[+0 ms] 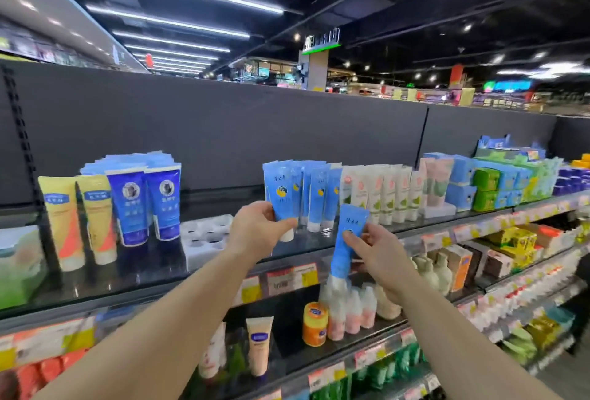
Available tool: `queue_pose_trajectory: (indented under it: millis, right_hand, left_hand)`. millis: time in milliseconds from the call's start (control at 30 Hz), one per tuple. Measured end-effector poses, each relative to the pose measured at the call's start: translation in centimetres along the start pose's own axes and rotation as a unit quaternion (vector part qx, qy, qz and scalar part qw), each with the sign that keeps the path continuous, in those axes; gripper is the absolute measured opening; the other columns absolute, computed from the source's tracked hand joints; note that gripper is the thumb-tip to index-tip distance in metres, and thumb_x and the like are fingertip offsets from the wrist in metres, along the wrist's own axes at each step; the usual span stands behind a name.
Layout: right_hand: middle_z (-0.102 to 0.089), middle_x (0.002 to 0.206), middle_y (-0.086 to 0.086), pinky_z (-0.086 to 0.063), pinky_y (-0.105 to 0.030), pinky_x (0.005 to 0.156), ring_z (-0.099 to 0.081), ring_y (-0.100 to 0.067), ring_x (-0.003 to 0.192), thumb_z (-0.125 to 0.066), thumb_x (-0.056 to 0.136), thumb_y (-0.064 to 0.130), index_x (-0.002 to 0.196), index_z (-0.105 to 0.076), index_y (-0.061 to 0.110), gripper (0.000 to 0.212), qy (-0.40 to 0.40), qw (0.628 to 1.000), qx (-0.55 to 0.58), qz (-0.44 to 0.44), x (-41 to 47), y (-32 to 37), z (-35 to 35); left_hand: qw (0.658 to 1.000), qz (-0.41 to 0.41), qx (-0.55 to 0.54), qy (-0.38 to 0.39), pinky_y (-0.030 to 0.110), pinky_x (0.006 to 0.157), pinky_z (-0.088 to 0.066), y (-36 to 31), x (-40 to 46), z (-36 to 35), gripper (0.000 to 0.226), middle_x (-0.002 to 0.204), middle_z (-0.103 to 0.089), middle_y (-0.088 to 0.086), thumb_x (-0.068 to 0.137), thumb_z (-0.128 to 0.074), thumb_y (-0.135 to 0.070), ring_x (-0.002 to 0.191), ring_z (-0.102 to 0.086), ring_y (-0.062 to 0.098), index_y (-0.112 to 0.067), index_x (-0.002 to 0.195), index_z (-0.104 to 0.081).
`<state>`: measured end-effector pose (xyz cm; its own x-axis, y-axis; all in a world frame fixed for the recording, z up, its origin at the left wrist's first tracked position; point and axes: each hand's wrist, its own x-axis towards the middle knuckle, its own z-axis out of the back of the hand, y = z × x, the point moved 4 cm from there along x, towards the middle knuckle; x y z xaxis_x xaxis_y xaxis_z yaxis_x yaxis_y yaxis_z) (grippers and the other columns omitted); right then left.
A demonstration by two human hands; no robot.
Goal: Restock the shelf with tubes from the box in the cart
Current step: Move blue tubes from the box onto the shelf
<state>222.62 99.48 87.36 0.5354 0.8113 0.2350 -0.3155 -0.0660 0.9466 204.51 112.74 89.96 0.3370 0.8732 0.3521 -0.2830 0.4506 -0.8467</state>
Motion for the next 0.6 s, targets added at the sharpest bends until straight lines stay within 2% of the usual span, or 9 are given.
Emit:
queue_pose_trajectory:
  millis: [100,300,400,500,600]
  right_hand:
    - [-0.071,0.098,-0.003,-0.059,-0.038,0.078,-0.069,-0.017,0.089,-0.064,0.092,0.029,0.099,-0.066,0.026,0.008,0.020,1.000,-0.001,0.019,2.9,-0.5,0.5]
    - [-0.072,0.096,-0.003,-0.057,-0.047,0.085,-0.070,-0.021,0.090,-0.065,0.090,0.032,0.095,-0.066,0.029,0.006,0.105,0.992,0.011,0.065,7.8,0.3,1.6]
    - [-0.073,0.095,-0.002,-0.058,-0.045,0.082,-0.072,-0.019,0.088,-0.063,0.092,0.028,0.096,-0.066,0.029,0.006,0.144,0.985,0.049,0.077,9.7,0.8,2.2]
    - [-0.074,0.093,0.000,-0.060,-0.039,0.077,-0.071,-0.018,0.087,-0.062,0.093,0.024,0.095,-0.065,0.028,0.006,0.175,0.978,0.068,0.096,10.6,0.9,2.7]
    - [-0.073,0.092,-0.002,-0.060,-0.044,0.073,-0.070,-0.025,0.086,-0.063,0.093,0.026,0.097,-0.065,0.029,0.006,0.201,0.971,0.063,0.112,11.0,0.5,3.0]
  left_hand:
    - [0.999,-0.005,0.039,-0.033,0.037,0.074,-0.056,0.3,1.9,-1.5,0.021,0.080,-0.071,-0.004,0.076,-0.078,-0.034,0.079,-0.066,0.017,-0.018,0.087,-0.070]
    - [0.991,0.017,0.090,-0.092,0.033,0.072,-0.055,0.2,3.7,-4.3,0.027,0.080,-0.070,-0.009,0.072,-0.082,-0.036,0.076,-0.065,0.011,-0.019,0.086,-0.067]
    - [0.987,0.045,0.104,-0.111,0.032,0.070,-0.054,0.3,4.1,-5.3,0.030,0.082,-0.069,-0.009,0.071,-0.083,-0.036,0.078,-0.063,0.011,-0.019,0.088,-0.066]
    - [0.982,0.056,0.117,-0.135,0.021,0.060,-0.044,0.2,4.0,-5.9,0.028,0.079,-0.065,-0.010,0.071,-0.083,-0.034,0.072,-0.060,0.009,-0.021,0.086,-0.064]
    - [0.979,0.069,0.117,-0.155,0.022,0.059,-0.045,0.2,3.9,-6.5,0.028,0.075,-0.064,-0.007,0.069,-0.085,-0.033,0.069,-0.059,0.011,-0.021,0.082,-0.062]
